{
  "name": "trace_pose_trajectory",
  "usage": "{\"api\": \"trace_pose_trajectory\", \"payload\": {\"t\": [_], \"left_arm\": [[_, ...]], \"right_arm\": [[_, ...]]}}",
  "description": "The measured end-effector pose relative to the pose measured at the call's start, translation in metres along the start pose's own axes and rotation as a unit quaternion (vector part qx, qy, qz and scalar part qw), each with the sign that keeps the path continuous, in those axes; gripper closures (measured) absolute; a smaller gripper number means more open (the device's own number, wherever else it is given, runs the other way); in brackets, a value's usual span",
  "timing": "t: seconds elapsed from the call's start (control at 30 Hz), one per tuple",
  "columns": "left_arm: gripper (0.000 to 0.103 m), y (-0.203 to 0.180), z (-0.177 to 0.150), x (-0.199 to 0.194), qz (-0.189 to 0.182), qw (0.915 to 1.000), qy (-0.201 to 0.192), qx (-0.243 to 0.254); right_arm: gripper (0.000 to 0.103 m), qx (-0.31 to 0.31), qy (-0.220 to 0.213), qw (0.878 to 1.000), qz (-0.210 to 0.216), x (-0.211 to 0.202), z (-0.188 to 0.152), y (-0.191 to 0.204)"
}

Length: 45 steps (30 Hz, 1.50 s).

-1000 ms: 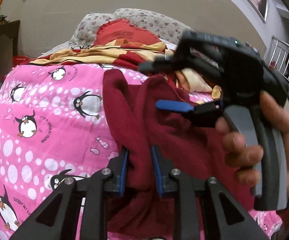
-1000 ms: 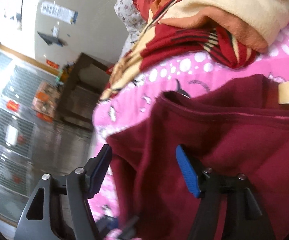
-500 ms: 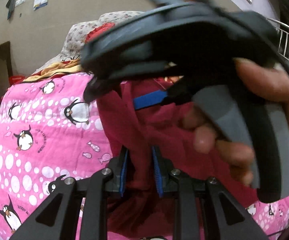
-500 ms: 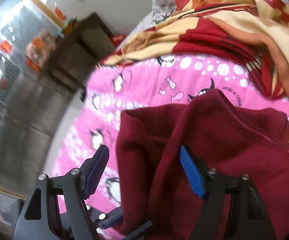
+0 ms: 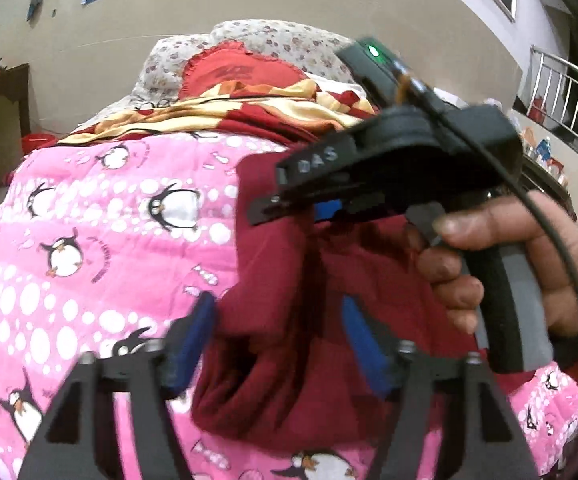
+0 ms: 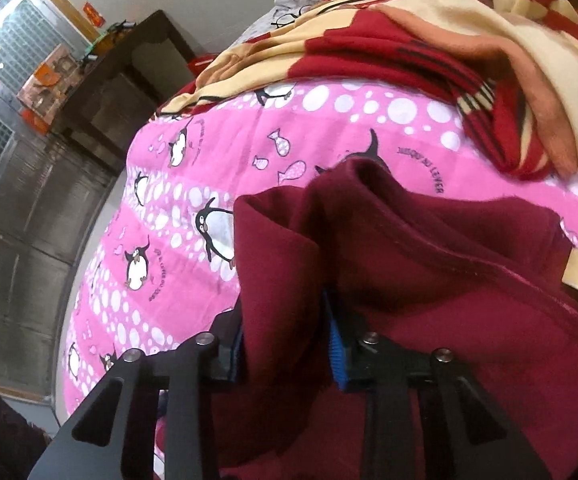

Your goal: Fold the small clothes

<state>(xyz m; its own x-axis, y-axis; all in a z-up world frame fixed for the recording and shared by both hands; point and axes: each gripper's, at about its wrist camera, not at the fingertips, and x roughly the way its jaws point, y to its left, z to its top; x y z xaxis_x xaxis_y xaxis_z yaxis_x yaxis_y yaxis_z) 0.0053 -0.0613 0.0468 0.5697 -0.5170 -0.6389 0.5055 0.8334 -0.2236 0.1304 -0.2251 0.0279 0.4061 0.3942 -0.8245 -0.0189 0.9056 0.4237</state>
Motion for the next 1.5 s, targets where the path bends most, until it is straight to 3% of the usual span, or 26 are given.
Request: {"api": "trace_pose_trajectory", "payload": {"t": [0.07,0.4,0.53,0.8,0.97,1.17,1.5], "left_arm": [[0.017,0.004,-0.001,-0.002,-0.004,0.9999,0.003,-0.012],[0.016,0.003,-0.008,0.021,0.039,0.9979,0.046,-0.023],[0.036,0.017,-0.009,0.030,0.033,0.9950,0.070,-0.063],[0.056,0.019,-0.007,0.035,0.037,0.9923,0.086,-0.081],[0.071,0.019,-0.005,0.035,0.031,0.9900,0.094,-0.100],[0.079,0.014,-0.005,0.031,0.030,0.9899,0.093,-0.102],[0.080,0.002,-0.003,0.005,0.021,0.9922,0.079,-0.095]], "right_arm": [[0.061,0.011,-0.003,1.000,0.006,-0.002,-0.005,-0.003],[0.061,0.028,0.002,0.999,0.015,-0.001,-0.006,-0.010],[0.060,0.031,0.002,0.999,0.016,-0.002,-0.006,-0.011],[0.061,0.037,-0.019,0.999,0.021,-0.003,-0.013,-0.012],[0.066,0.027,-0.032,0.999,0.014,-0.007,-0.020,-0.008],[0.071,0.031,-0.040,0.999,0.013,-0.013,-0.025,-0.008],[0.071,0.015,-0.079,0.997,0.012,-0.049,-0.035,0.006]]}}
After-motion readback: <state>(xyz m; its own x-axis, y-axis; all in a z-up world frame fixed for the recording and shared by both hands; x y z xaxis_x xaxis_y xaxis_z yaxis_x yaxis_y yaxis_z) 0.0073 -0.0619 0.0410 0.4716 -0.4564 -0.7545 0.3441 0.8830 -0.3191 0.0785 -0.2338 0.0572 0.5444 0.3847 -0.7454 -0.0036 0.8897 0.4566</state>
